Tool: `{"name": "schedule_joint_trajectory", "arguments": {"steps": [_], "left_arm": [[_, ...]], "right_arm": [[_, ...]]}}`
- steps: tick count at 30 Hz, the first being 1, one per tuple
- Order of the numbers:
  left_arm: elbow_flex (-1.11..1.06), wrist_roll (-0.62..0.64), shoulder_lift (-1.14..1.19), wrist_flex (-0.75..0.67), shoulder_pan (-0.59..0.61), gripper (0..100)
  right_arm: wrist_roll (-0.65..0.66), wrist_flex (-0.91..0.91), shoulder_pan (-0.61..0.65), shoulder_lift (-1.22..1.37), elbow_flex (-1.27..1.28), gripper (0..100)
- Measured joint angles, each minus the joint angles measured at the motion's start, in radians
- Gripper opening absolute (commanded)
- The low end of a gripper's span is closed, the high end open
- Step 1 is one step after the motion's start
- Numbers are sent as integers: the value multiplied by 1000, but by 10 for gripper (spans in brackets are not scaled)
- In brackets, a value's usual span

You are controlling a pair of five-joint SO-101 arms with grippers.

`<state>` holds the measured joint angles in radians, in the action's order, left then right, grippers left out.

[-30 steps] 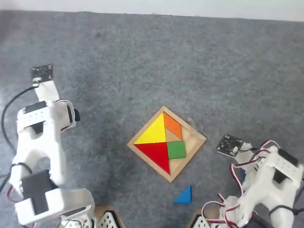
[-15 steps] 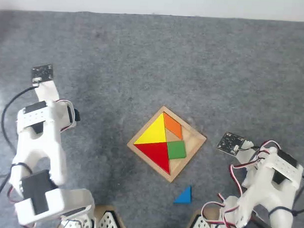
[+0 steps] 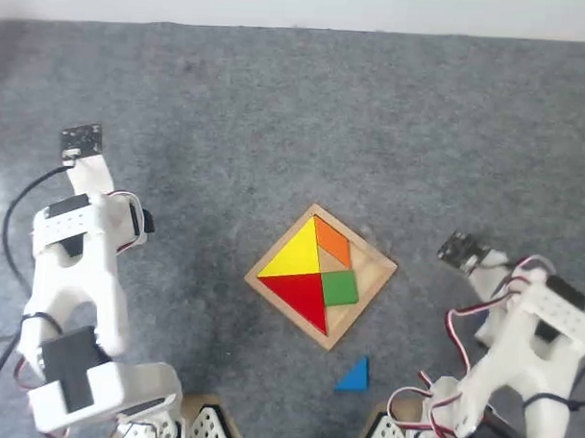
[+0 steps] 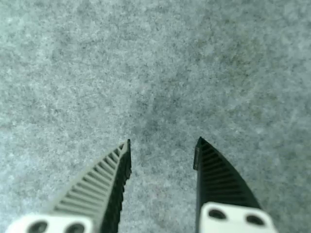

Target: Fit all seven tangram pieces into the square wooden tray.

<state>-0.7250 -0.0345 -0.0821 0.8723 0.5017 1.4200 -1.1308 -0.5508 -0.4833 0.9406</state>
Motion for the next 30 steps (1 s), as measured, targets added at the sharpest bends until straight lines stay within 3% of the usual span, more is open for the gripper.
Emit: {"name": "schedule_joint_trajectory", "arguments": {"steps": [6,16,30], "left_arm": [[0,0,0,0,0,206],[0,0,0,0,0,206],[-49,0,0,-68,-29,206]], "right_arm": [[-152,-138,147,0,-164,47],[-465,-149,603,0,-184,46],[-922,9,916,0,-184,9]]}}
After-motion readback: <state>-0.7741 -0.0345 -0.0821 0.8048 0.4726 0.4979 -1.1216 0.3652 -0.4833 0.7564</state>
